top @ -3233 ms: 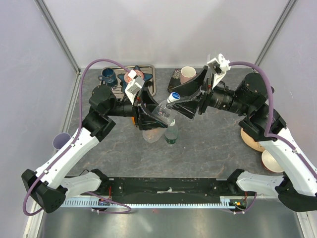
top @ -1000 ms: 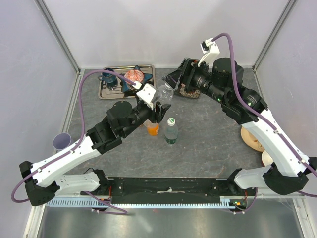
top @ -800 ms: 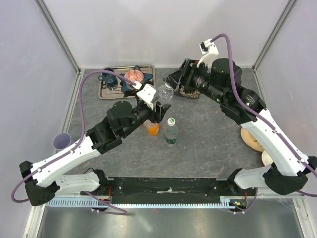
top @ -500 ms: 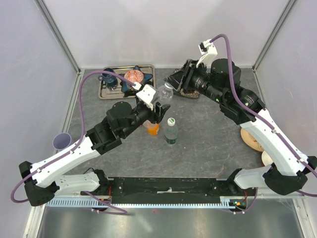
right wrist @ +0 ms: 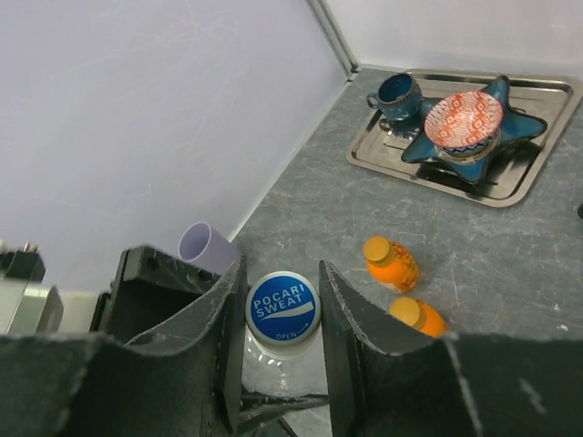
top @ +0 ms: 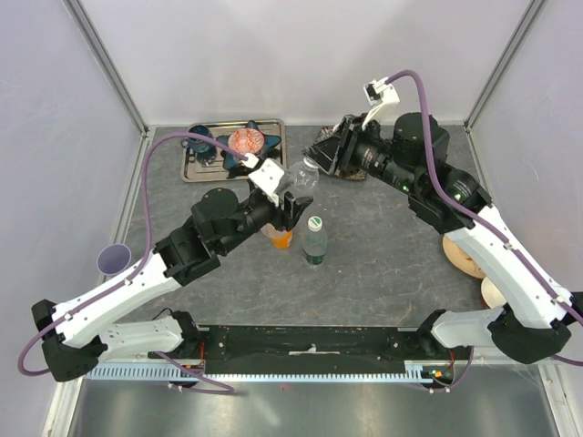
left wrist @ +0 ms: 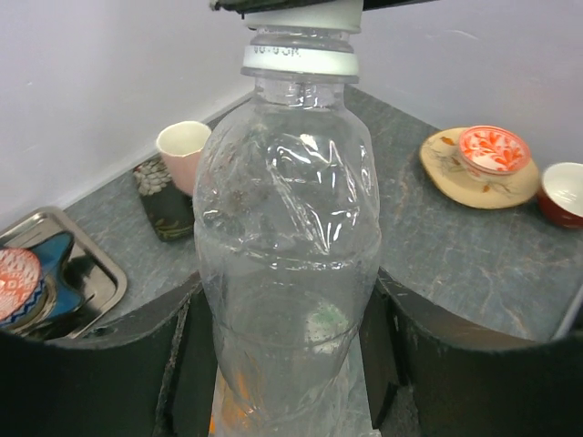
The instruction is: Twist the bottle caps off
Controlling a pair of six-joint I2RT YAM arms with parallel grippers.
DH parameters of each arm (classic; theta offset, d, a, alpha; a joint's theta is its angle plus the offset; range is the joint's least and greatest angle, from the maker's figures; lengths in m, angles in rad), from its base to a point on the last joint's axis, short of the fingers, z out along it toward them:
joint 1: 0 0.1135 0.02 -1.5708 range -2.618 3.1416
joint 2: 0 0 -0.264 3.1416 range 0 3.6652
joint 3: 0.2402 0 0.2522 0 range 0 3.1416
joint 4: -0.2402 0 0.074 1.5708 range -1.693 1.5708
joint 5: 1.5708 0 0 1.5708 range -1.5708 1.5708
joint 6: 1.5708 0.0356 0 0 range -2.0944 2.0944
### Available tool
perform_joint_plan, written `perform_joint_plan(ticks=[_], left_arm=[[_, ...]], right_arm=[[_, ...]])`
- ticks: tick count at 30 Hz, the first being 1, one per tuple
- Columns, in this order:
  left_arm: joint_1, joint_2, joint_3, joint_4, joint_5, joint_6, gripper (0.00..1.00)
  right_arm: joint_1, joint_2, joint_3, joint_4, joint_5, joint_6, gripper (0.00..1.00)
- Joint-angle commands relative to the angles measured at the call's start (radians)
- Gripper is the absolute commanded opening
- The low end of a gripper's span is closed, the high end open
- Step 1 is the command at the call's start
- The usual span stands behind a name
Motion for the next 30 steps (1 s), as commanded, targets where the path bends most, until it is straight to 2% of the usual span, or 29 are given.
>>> perform_joint_plan(ticks=[1,3,4,6,7,9,12,15,20,25,30], left_arm=[[0.049,-0.059,0.048,0.031,0.307,-0.011,0.34],[0.134,-0.069,0.081,0.006,0.487,-0.087,0.34],[0.171,-0.067,0.09,0.007,0.702,-0.121,0.34],[0.283,-0.047,0.124,0.026,0.909,-0.24,0.35],[0.316,-0.037,0.131,0.068,1.083,-0.282,0.35],[0.377,-0.015,0.142,0.128,1.268,-0.399,0.35],[0.417,0.026,0.139,0.242,1.422,-0.528,0.35],[0.432,0.058,0.125,0.358,1.505,-0.666,0.36],[0.445,0.126,0.081,0.653,1.56,-0.916,0.36],[0.452,0.167,0.072,0.741,1.557,-0.984,0.36],[0.454,0.207,0.061,0.837,1.557,-1.063,0.36]], right_arm=[[0.005,-0.063,-0.007,0.015,-0.151,-0.134,0.0],[0.004,-0.088,-0.004,0.035,-0.255,-0.166,0.0],[0.005,-0.091,0.0,0.035,-0.292,-0.195,0.0],[0.004,-0.103,0.008,0.036,-0.379,-0.215,0.0],[0.004,-0.109,0.006,0.038,-0.407,-0.228,0.0],[0.005,-0.13,-0.015,0.071,-0.484,-0.24,0.0],[0.004,-0.183,-0.07,0.175,-0.596,-0.229,0.0],[0.005,-0.21,-0.09,0.225,-0.689,-0.229,0.0],[0.005,-0.236,-0.102,0.295,-0.818,-0.209,0.0],[0.005,-0.279,-0.191,0.576,-0.93,-0.043,0.0],[0.005,-0.278,-0.172,0.661,-0.938,-0.002,0.0]])
